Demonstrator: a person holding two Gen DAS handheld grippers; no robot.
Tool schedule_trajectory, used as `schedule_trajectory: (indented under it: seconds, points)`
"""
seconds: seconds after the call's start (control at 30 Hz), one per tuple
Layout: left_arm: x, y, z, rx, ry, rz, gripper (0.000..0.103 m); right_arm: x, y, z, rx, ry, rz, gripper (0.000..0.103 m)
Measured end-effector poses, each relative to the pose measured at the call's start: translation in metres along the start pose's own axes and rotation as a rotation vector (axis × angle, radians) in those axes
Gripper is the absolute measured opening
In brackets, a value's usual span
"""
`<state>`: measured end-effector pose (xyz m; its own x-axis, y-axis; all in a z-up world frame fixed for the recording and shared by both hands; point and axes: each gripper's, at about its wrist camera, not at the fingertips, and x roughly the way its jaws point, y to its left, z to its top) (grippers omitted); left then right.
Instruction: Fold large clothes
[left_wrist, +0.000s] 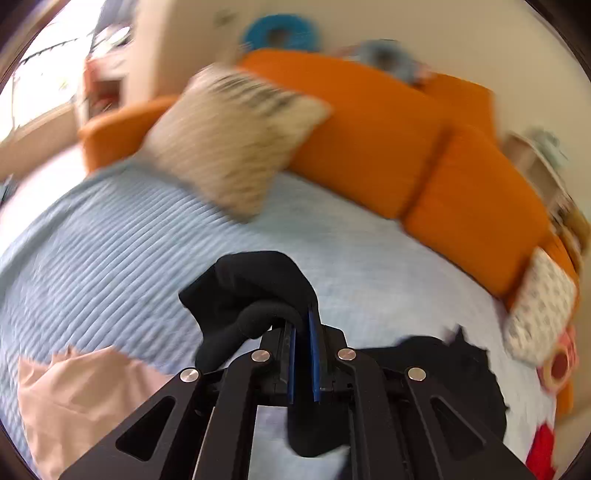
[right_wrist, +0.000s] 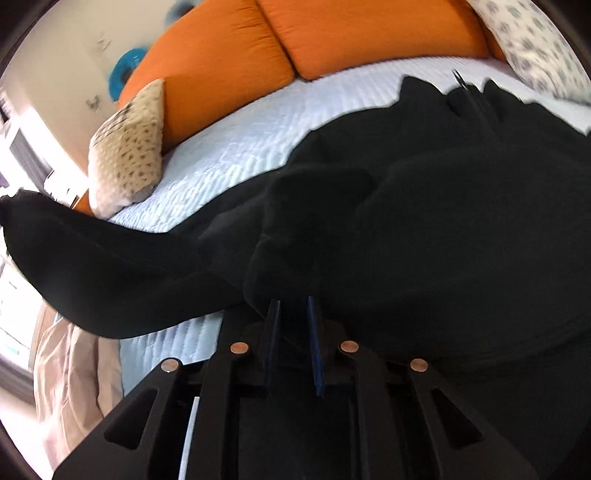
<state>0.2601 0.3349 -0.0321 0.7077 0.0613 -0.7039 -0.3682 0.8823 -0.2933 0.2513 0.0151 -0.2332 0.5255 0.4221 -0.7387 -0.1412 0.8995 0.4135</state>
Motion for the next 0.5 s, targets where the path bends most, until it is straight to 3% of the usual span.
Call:
schedule_trajectory:
  seconds: [0.27,0.5]
  points:
    - [-0.012,-0.184,-0.019,0.237,-0.023,-0.106,0.011,0.001,0.025,-0.011,-0.111,-0.048,-0.133,0.016]
    - [0.008,-0.34,-0.083,0.417,0.019,-0.149,0.011,0.002,0.037,-0.018,-0.177,-0.064,-0.205,0.017]
